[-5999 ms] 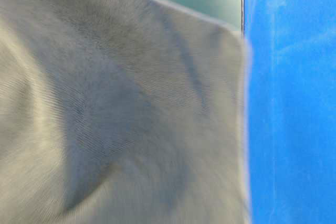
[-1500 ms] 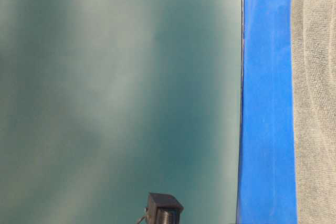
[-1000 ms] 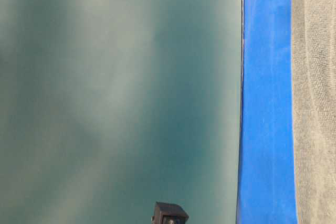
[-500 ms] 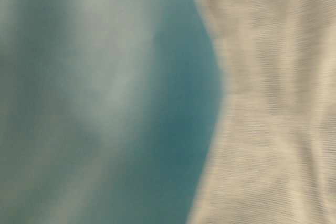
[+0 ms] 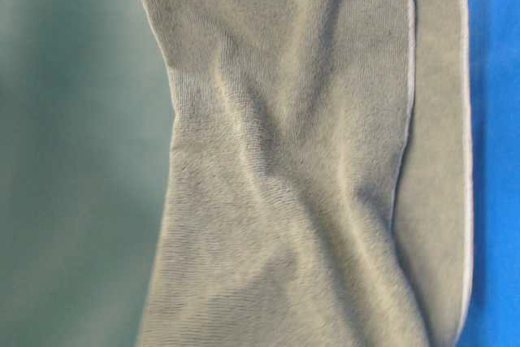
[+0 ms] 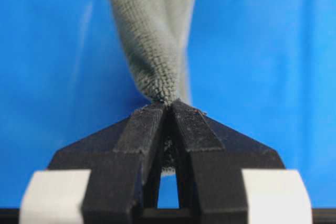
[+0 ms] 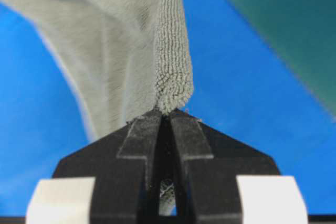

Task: Fold a large towel.
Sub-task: 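Lift the towel by its top corners with both grippers, then swing the left gripper down and lay the towel lengthwise, folded in half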

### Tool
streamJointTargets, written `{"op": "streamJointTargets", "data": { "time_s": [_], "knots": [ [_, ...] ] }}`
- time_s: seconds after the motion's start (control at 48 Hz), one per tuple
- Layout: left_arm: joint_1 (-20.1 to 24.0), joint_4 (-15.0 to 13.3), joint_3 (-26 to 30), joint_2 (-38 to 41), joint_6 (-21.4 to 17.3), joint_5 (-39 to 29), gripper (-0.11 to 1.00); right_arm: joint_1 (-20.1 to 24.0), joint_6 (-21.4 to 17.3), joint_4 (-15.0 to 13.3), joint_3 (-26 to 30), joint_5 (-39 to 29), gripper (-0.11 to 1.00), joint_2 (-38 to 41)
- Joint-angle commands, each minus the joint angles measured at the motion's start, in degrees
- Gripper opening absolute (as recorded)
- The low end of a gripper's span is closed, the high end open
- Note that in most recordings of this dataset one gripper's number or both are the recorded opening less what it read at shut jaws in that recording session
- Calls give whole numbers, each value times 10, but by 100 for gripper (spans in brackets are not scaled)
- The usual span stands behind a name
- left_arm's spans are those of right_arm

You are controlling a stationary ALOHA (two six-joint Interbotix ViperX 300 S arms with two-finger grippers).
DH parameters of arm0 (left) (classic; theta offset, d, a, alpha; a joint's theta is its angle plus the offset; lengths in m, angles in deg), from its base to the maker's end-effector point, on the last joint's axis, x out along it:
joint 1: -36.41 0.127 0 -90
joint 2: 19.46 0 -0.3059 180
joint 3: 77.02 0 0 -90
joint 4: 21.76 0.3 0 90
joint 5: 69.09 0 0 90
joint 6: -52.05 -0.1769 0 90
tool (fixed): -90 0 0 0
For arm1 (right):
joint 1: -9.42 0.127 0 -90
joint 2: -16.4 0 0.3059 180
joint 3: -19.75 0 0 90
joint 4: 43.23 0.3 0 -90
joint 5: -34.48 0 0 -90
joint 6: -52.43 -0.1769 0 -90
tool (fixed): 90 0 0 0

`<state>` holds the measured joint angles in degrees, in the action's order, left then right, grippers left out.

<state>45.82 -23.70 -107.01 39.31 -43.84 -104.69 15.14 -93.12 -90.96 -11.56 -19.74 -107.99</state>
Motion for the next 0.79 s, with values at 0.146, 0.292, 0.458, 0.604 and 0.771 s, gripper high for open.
{"op": "streamJointTargets", "data": {
  "time_s": [0.146,0.292,0.458,0.604,0.771],
  "knots": [
    [-135,-2,7,6,49,114,3,-158,-10,-51,24,26,3,40],
    [-204,-2,11,41,54,182,3,-271,-7,-59,33,115,3,81],
    [-263,-2,38,110,54,253,3,-348,-10,-59,55,243,3,130],
    [-296,-2,83,182,54,298,3,-367,-10,-59,97,319,3,176],
    [-321,-2,165,277,54,318,3,-367,-10,-58,139,349,3,222]
  ]
}}
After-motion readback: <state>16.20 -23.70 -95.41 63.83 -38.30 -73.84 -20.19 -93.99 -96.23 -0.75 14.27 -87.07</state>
